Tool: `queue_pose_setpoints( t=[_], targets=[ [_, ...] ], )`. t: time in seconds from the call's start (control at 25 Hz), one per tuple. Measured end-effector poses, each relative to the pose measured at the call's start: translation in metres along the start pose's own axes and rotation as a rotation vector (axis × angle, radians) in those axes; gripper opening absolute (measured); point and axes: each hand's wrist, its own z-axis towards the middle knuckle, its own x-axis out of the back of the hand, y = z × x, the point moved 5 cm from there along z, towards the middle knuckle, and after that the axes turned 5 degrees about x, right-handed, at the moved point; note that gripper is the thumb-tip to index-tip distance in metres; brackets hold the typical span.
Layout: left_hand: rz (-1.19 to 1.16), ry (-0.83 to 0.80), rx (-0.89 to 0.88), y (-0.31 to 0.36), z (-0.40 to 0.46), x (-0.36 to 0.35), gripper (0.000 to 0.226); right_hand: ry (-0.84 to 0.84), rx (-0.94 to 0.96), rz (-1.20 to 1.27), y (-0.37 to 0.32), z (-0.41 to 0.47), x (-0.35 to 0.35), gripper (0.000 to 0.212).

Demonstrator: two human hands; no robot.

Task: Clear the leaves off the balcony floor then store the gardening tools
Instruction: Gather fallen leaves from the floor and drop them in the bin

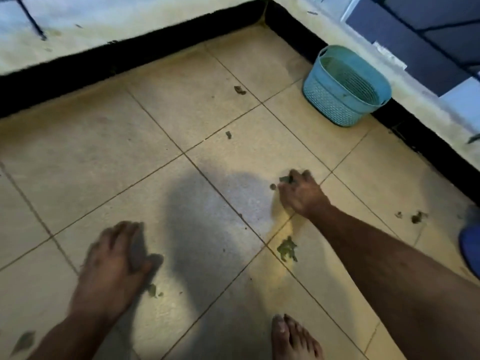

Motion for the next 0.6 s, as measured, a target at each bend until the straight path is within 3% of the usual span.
queue_pose_setpoints(
  t=[0.12,0.16,0.24,0.32,0.4,0.48,0.6],
  targets=[
    [-0.031,-0.101,-0.176,0.095,-0.013,-0.009,0.083,0.097,-0.002,0.099,-0.018,-0.029,-0.013,0.049],
    [-0.054,-0.121,-0.202,0.107,-0.012,-0.026,0.081,0.090,0.098,0.109,-0.042,-0.048,-0.033,0.048],
    [-0.096,-0.135,-0.263,0.139,-0.017,-0.035,0.075,-0.080,0.438,0.129,-0.105,-0.109,-0.069,0.053],
    [-0.102,-0.140,-0.297,0.156,-0.019,-0.046,0.067,-0.122,0.614,0.205,-0.109,-0.129,-0.080,0.055],
    [-0.090,-0.142,-0.322,0.161,-0.027,-0.053,0.062,0.043,0.445,0.139,-0.045,-0.118,-0.061,0.052],
    [-0.018,-0.128,-0.433,0.164,-0.037,-0.061,0.057,0.225,0.113,0.020,0.045,-0.110,-0.034,0.057],
    [0.199,-0.177,-0.736,0.190,-0.052,-0.097,0.058,0.225,-0.251,0.078,0.155,-0.103,0.000,0.057]
  ],
)
